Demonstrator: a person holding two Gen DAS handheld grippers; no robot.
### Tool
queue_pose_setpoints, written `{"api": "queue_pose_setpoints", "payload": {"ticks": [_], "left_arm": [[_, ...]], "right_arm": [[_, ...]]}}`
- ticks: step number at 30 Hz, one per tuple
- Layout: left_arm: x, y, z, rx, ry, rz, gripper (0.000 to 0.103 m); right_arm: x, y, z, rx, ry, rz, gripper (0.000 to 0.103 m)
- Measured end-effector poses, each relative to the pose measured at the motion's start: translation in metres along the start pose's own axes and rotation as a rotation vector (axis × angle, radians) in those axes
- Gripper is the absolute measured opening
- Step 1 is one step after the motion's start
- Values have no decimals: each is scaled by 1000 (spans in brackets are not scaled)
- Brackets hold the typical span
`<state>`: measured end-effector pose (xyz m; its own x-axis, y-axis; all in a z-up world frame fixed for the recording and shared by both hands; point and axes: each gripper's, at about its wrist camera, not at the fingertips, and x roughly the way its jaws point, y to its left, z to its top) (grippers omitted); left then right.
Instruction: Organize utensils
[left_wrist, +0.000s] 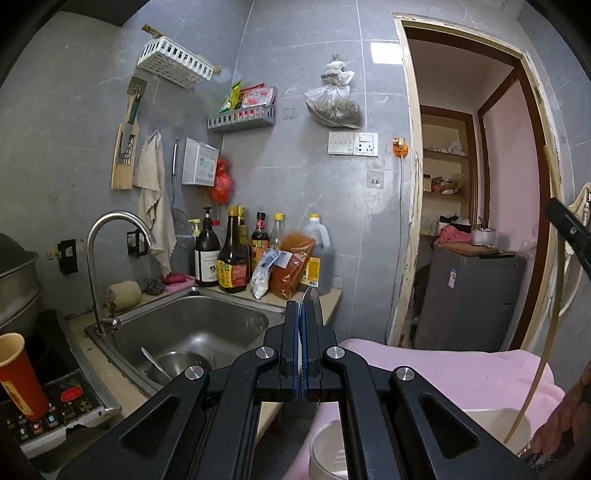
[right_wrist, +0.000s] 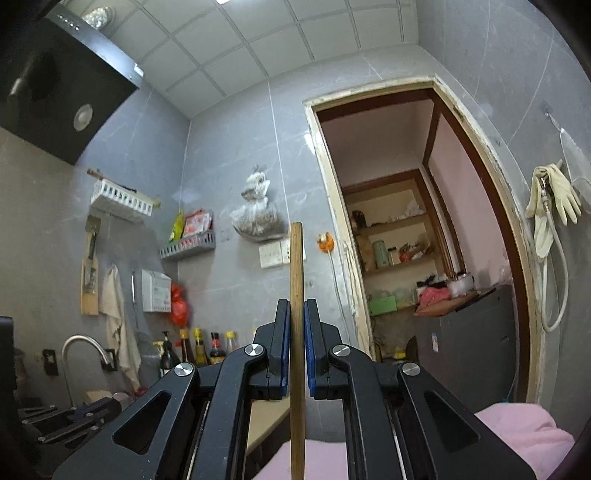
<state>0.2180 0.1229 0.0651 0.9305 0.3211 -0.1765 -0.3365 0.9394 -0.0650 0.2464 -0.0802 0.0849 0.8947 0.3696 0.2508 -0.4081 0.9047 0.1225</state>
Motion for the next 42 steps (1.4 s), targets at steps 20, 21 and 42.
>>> {"api": "queue_pose_setpoints", "payload": {"ticks": [20, 21, 42], "left_arm": [[7, 1, -11, -63, 149, -155, 2], [5, 1, -11, -66, 152, -166, 3], [-62, -40, 1, -69, 88, -420, 80]], "right_arm": [[-4, -16, -15, -86, 242, 74, 6], [-5, -18, -15, -84, 254, 77, 6], [-92, -65, 22, -144, 291, 77, 80]]}}
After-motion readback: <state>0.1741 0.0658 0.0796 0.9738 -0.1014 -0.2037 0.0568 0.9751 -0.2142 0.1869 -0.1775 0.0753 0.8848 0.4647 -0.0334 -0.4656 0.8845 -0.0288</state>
